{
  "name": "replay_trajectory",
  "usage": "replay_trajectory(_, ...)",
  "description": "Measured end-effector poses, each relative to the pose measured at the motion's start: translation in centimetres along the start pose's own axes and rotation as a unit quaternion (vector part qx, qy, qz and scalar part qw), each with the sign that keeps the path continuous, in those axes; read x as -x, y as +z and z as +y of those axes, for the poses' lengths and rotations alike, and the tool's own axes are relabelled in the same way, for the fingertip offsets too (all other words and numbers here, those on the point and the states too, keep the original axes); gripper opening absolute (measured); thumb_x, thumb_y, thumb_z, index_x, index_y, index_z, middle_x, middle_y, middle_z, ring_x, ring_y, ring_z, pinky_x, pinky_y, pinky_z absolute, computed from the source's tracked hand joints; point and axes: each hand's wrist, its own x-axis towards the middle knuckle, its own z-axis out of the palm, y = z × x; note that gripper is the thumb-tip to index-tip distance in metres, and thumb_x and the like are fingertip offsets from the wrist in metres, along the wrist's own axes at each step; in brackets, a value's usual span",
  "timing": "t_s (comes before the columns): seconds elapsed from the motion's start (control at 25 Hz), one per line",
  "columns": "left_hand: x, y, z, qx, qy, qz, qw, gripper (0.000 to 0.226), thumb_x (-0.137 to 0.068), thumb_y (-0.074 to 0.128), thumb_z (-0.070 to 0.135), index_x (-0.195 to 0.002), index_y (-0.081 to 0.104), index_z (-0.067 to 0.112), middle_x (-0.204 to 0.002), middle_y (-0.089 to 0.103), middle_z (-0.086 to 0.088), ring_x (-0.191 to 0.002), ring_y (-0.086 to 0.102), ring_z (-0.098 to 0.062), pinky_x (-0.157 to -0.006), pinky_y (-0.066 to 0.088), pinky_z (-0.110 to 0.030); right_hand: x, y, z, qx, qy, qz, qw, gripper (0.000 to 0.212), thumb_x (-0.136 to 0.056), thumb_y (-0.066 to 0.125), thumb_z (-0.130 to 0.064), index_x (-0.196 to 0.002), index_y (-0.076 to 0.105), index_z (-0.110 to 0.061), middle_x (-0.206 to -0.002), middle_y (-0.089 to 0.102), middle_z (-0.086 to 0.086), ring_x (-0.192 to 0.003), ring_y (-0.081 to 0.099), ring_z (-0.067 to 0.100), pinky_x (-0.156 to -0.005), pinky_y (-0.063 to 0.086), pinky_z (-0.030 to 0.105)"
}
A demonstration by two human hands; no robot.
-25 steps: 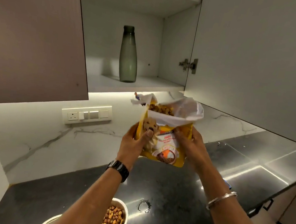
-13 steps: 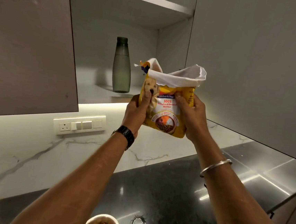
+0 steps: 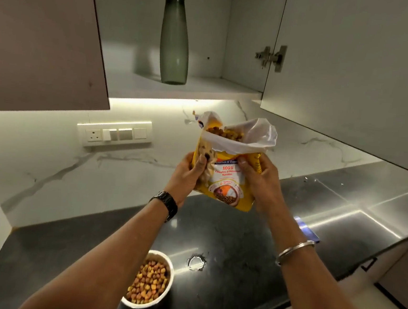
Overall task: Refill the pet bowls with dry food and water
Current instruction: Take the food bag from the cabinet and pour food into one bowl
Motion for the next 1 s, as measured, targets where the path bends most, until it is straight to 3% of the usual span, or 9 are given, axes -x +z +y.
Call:
replay_trajectory(0.2, 1.7, -2.1, -7.7, 0.017, -0.078, -0.086, 0.993, 0.086, -0.076, 0.078, 0.071, -0.139, 0.058, 0.016, -0.131, 0.076, -0.007, -0.118, 0.073, -0.027, -0.094, 0.062, -0.039, 2.1, -0.6, 9.0, -0.021, 0.076, -0.015, 0.997, 0.04, -0.093, 0.081, -0.016, -0.131, 0.07, -0.019, -0.12, 0.081, 0.009, -0.11, 0.08, 0.032, -0.093, 0.066, 0.052)
replay_trajectory(0.36, 2.9, -3.8, -13.8, 0.016, -0.152, -0.078, 0.985, 0.05, -0.099, 0.069, 0.034, -0.141, 0.057, 0.011, -0.138, 0.07, -0.018, -0.13, 0.065, -0.039, -0.106, 0.058, -0.047, 4.3, -1.3, 15.7, -0.037, 0.153, -0.036, 0.987, 0.057, -0.087, 0.084, -0.023, -0.14, 0.066, -0.016, -0.13, 0.077, 0.014, -0.118, 0.077, 0.035, -0.1, 0.061, 0.061)
replay_trajectory(0.44, 3.6, -4.3, -16.5, 0.019, -0.184, -0.08, 0.979, 0.045, -0.095, 0.069, 0.027, -0.137, 0.062, 0.015, -0.133, 0.073, -0.013, -0.127, 0.067, -0.035, -0.108, 0.056, -0.05, 5.6, -1.4, 18.5, -0.055, 0.187, -0.045, 0.98, 0.063, -0.084, 0.088, -0.025, -0.141, 0.066, -0.013, -0.132, 0.076, 0.017, -0.121, 0.075, 0.038, -0.102, 0.059, 0.063)
replay_trajectory(0.56, 4.6, -4.6, -19.4, -0.01, -0.218, -0.077, 0.973, 0.034, -0.1, 0.067, 0.014, -0.134, 0.064, 0.013, -0.124, 0.075, -0.007, -0.12, 0.07, -0.029, -0.094, 0.062, -0.032, 7.1, -1.0, 21.5, -0.067, 0.238, -0.029, 0.969, 0.092, -0.058, 0.104, -0.045, -0.137, 0.07, -0.014, -0.129, 0.078, 0.018, -0.121, 0.074, 0.039, -0.103, 0.057, 0.066)
replay_trajectory(0.64, 4.9, -4.7, -20.9, -0.033, -0.238, -0.07, 0.968, 0.035, -0.103, 0.061, 0.002, -0.138, 0.059, 0.002, -0.123, 0.072, -0.01, -0.111, 0.07, -0.023, -0.082, 0.062, -0.023, 7.9, -0.8, 23.4, -0.082, 0.263, -0.007, 0.961, 0.102, -0.045, 0.109, -0.046, -0.134, 0.072, -0.013, -0.127, 0.078, 0.019, -0.12, 0.075, 0.039, -0.104, 0.057, 0.067)
replay_trajectory(0.72, 5.0, -4.9, -22.2, -0.055, -0.261, -0.062, 0.962, 0.035, -0.104, 0.059, -0.002, -0.138, 0.057, -0.001, -0.126, 0.07, -0.014, -0.108, 0.069, -0.018, -0.08, 0.061, -0.022, 8.5, -0.8, 25.1, -0.095, 0.28, 0.0, 0.955, 0.103, -0.041, 0.11, -0.042, -0.133, 0.073, -0.014, -0.127, 0.078, 0.019, -0.121, 0.074, 0.04, -0.105, 0.055, 0.07)
replay_trajectory(0.8, 5.4, -5.2, -23.5, -0.073, -0.282, -0.048, 0.956, 0.034, -0.102, 0.061, -0.003, -0.136, 0.059, 0.001, -0.13, 0.069, -0.017, -0.112, 0.068, -0.022, -0.085, 0.058, -0.025, 9.1, -0.8, 26.0, -0.095, 0.289, -0.001, 0.953, 0.099, -0.041, 0.11, -0.042, -0.131, 0.075, -0.018, -0.128, 0.078, 0.017, -0.123, 0.073, 0.039, -0.105, 0.055, 0.069)
replay_trajectory(0.92, 5.9, -5.6, -25.5, -0.11, -0.309, -0.031, 0.944, 0.035, -0.098, 0.063, -0.01, -0.132, 0.063, 0.0, -0.132, 0.07, -0.02, -0.127, 0.065, -0.035, -0.103, 0.056, -0.042, 9.9, -0.8, 26.5, -0.081, 0.297, -0.01, 0.951, 0.1, -0.042, 0.109, -0.048, -0.132, 0.074, -0.021, -0.127, 0.079, 0.012, -0.123, 0.074, 0.033, -0.105, 0.057, 0.063)
replay_trajectory(1.0, 6.0, -5.6, -25.9, -0.133, -0.315, -0.043, 0.939, 0.039, -0.095, 0.066, -0.011, -0.133, 0.062, 0.0, -0.132, 0.071, -0.017, -0.128, 0.065, -0.034, -0.113, 0.051, -0.05, 10.3, -1.0, 26.7, -0.076, 0.307, -0.011, 0.949, 0.1, -0.044, 0.107, -0.051, -0.134, 0.074, -0.023, -0.127, 0.08, 0.009, -0.123, 0.074, 0.032, -0.105, 0.058, 0.061)
